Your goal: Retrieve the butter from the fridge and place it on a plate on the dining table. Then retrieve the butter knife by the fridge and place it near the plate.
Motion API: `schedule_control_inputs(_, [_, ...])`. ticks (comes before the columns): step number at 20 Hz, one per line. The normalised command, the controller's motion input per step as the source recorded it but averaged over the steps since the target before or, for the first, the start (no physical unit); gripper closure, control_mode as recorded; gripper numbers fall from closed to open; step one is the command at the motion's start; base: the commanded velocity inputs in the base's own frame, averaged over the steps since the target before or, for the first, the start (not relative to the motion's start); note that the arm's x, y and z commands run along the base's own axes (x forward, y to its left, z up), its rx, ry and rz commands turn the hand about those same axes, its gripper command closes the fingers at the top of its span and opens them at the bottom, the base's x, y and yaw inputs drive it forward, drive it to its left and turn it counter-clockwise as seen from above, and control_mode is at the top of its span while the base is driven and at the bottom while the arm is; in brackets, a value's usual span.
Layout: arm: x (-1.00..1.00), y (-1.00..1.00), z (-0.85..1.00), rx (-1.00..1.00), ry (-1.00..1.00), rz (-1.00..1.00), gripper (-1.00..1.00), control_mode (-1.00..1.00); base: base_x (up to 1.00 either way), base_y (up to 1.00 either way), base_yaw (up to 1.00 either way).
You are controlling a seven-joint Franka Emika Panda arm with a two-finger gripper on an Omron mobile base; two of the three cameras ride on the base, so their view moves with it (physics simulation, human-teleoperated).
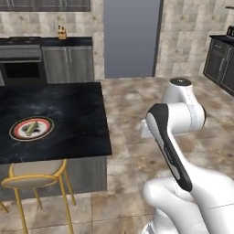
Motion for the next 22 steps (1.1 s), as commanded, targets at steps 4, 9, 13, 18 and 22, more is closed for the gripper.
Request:
schedule_control_inputs(4, [0.0,0.0,0.0,0.0,0.0,0.0,1.0,1.0,-0.39,1.0,-0.3])
schedule_control_inputs(9, [0.0,0.0,0.0,0.0,0.0,0.0,1.0,1.0,-0.25,0.96,-0.17])
schedule_control_inputs(13, [0.0,0.0,0.0,0.0,0.0,0.0,1.0,1.0,-0.04,0.66,-0.08])
schedule_control_inputs(18, [0.0,0.0,0.0,0.0,0.0,0.0,1.0,1.0,0.49,0.0,0.02])
schedule_control_inputs(22, [0.0,0.0,0.0,0.0,0.0,0.0,1.0,1.0,0.7,-0.2,0.15])
